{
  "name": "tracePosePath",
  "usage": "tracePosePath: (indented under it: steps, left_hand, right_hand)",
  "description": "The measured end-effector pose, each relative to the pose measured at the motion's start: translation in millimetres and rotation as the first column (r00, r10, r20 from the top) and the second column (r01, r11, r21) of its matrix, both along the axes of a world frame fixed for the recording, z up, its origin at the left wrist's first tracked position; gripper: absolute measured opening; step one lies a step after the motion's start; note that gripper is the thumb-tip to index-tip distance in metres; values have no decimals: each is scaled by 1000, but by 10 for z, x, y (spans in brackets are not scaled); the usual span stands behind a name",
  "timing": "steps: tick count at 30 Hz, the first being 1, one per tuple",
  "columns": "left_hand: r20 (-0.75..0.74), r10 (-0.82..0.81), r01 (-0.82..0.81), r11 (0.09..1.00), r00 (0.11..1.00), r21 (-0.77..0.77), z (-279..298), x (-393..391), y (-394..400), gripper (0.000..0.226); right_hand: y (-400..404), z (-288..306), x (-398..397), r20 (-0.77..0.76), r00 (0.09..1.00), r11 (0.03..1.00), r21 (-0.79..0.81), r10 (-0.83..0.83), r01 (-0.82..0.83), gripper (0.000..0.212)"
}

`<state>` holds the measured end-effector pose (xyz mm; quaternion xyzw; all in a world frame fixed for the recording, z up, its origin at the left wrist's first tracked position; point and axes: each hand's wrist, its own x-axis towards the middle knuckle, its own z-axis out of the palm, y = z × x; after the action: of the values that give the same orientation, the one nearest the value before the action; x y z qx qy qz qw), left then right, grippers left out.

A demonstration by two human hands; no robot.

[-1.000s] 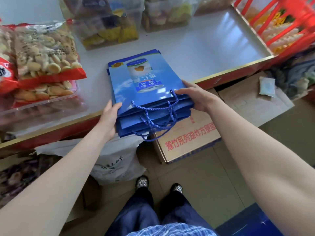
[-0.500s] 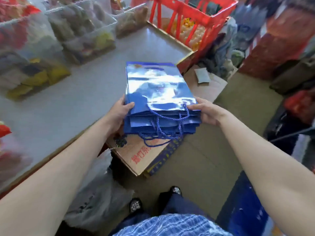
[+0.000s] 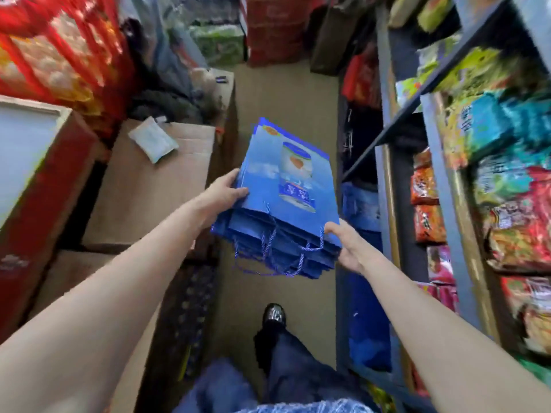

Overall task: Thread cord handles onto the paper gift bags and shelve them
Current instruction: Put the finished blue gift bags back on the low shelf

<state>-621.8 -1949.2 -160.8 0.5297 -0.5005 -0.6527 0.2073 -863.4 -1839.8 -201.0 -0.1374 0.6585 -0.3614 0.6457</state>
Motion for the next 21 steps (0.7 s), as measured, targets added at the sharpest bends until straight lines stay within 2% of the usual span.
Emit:
tracePosePath:
  steps: [3, 6, 12, 14, 17, 21]
  left_hand:
    - [32, -81, 80, 996, 996, 46, -168, -554, -619, 31]
    - [55, -186, 181, 979, 981, 94, -545, -1020, -1255, 38]
    - [162, -402, 379, 912, 901, 155, -1429, -2097, -2551, 44]
    - [196, -494, 470, 869, 847, 154, -1744, -2513, -2830, 48]
    - [219, -622, 606, 783, 752, 143, -2422, -3272, -3076, 51]
    - [282, -742, 766, 641, 608, 36, -3472, -4193, -3115, 45]
  right_hand:
    - [-349, -212, -386, 14, 995, 994, 34, -103, 102, 79]
    - [-719, -512, -640, 5, 965, 964, 49, -263, 263, 51]
    - [-1527, -1397, -1141, -44, 822, 811, 141, -567, 567, 23]
    - [-1685, -1723, -1322, -89, 763, 749, 149, -640, 645, 31]
    - [-1820, -2361, -1653, -126, 683, 657, 195, -720, 728, 81]
    - [-1839, -3302, -2241, -202, 560, 539, 150, -804, 829, 94]
